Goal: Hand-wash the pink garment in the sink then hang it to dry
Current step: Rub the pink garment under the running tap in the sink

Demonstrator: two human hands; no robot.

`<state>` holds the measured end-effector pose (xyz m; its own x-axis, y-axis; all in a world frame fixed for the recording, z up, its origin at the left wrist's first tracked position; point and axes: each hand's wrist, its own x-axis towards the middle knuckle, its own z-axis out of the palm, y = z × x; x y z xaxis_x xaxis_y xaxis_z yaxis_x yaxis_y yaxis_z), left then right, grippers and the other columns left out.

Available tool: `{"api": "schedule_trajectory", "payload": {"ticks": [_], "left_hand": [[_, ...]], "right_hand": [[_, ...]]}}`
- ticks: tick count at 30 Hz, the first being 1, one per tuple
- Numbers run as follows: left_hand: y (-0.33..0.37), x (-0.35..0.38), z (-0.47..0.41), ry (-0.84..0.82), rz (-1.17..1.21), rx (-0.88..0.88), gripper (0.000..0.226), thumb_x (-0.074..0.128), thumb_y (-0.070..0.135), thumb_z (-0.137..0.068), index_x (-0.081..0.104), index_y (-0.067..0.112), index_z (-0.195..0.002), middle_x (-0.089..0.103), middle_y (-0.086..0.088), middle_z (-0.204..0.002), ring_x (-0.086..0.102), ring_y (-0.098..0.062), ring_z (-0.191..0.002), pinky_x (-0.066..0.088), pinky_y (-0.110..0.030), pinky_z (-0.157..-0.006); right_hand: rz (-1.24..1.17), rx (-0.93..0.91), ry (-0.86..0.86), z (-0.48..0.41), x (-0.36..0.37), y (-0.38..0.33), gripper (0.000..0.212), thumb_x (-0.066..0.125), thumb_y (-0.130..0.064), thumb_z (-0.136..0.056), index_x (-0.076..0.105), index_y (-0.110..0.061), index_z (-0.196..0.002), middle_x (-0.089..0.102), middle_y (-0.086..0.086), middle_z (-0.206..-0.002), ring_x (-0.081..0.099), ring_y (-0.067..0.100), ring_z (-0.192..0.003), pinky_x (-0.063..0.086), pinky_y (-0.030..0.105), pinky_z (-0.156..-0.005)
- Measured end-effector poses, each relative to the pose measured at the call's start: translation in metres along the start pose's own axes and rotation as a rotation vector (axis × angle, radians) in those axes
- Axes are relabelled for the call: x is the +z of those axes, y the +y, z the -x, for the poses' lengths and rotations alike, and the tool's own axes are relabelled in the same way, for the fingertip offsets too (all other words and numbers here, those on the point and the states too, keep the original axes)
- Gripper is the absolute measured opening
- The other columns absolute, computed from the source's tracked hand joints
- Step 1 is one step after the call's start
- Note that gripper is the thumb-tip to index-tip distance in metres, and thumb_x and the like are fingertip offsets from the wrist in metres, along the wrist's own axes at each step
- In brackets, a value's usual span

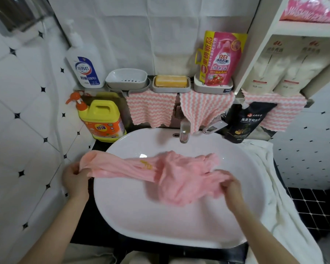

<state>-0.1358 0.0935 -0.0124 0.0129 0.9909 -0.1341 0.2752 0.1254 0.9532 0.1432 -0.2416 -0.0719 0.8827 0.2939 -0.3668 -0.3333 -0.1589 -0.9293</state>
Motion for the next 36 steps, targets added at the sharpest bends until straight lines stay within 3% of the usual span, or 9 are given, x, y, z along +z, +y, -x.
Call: {"api": "schedule_trajectory", "payload": {"ticks": [5,10,14,21,23,26,30,33,36], "left_hand": [[0.008,0.003,-0.005,0.124,-0.063,0.083,0.019,0.054,-0.007,-0.072,0.057,0.005,-0.086,0.053,-0.01,-0.081,0.047,-0.016,-0.074,0.038,-0.022,-0.055],[0.011,0.016,-0.003,-0.017,-0.114,0.119,0.019,0.054,0.006,-0.073,0.059,0.003,-0.091,0.058,-0.011,-0.085,0.052,-0.021,-0.078,0.046,-0.037,-0.065],[0.03,0.029,0.018,-0.073,-0.045,0.198,0.015,0.052,-0.004,-0.082,0.057,0.007,-0.09,0.056,-0.006,-0.08,0.051,-0.019,-0.074,0.039,-0.022,-0.06],[0.032,0.031,0.031,-0.251,-0.034,0.203,0.035,0.051,-0.007,-0.084,0.049,0.024,-0.069,0.052,-0.005,-0.071,0.047,-0.021,-0.077,0.038,-0.032,-0.066],[0.033,0.032,0.037,-0.285,-0.052,0.199,0.033,0.05,-0.007,-0.085,0.047,0.02,-0.067,0.05,-0.008,-0.073,0.044,-0.02,-0.074,0.034,-0.031,-0.064],[0.031,0.035,0.038,-0.285,-0.056,0.164,0.019,0.053,-0.002,-0.086,0.054,0.014,-0.078,0.055,-0.009,-0.081,0.05,-0.022,-0.079,0.039,-0.031,-0.067],[0.033,0.04,0.037,-0.312,-0.069,0.155,0.018,0.052,-0.001,-0.086,0.054,0.015,-0.076,0.052,-0.005,-0.075,0.048,-0.021,-0.077,0.039,-0.034,-0.071],[0.041,0.039,0.037,-0.231,-0.02,0.157,0.029,0.049,-0.002,-0.085,0.045,0.021,-0.069,0.047,-0.008,-0.077,0.041,-0.019,-0.073,0.033,-0.031,-0.064],[0.044,0.033,0.03,-0.142,0.029,0.136,0.029,0.049,-0.002,-0.084,0.044,0.024,-0.072,0.047,-0.005,-0.078,0.042,-0.019,-0.076,0.032,-0.028,-0.059]], "right_hand": [[0.175,-0.001,0.26,-0.011,-0.056,-0.028,0.043,0.039,0.01,-0.085,0.062,-0.009,-0.116,0.057,0.009,-0.121,0.051,0.025,-0.11,0.041,0.033,-0.088],[0.925,-0.511,0.395,0.001,-0.022,-0.013,0.047,0.055,-0.02,-0.076,0.059,-0.018,-0.123,0.044,0.014,-0.139,0.043,0.033,-0.119,0.041,0.044,-0.093],[0.93,-0.282,-0.04,0.002,0.027,0.008,0.069,0.069,-0.026,-0.076,0.043,-0.019,-0.14,0.046,0.004,-0.136,0.049,0.031,-0.117,0.045,0.04,-0.084],[0.935,0.326,-1.19,0.035,0.038,-0.017,0.033,0.066,-0.016,-0.087,0.064,-0.014,-0.12,0.073,-0.011,-0.089,0.067,0.012,-0.082,0.047,0.009,-0.067],[0.827,0.296,-1.013,0.024,0.032,-0.02,0.026,0.069,-0.02,-0.086,0.067,-0.012,-0.11,0.072,-0.003,-0.078,0.068,0.012,-0.065,0.056,0.026,-0.063],[0.717,-0.113,-0.195,0.004,0.035,-0.02,0.01,0.064,-0.019,-0.087,0.064,-0.027,-0.094,0.065,-0.009,-0.077,0.064,0.019,-0.074,0.054,0.038,-0.072],[1.244,-0.161,-0.658,0.024,0.059,-0.005,0.086,0.065,-0.053,-0.075,0.02,-0.037,-0.147,0.025,-0.004,-0.151,0.043,0.021,-0.127,0.042,0.046,-0.102],[1.602,-0.234,-0.681,0.031,0.063,0.021,0.058,0.048,-0.025,-0.091,0.03,-0.033,-0.145,0.047,0.002,-0.141,0.056,0.026,-0.116,0.051,0.032,-0.084],[1.08,-0.113,-0.874,0.019,0.05,-0.013,0.052,0.043,-0.003,-0.089,0.051,-0.021,-0.137,0.058,-0.002,-0.123,0.06,0.021,-0.111,0.05,0.024,-0.088]]}}
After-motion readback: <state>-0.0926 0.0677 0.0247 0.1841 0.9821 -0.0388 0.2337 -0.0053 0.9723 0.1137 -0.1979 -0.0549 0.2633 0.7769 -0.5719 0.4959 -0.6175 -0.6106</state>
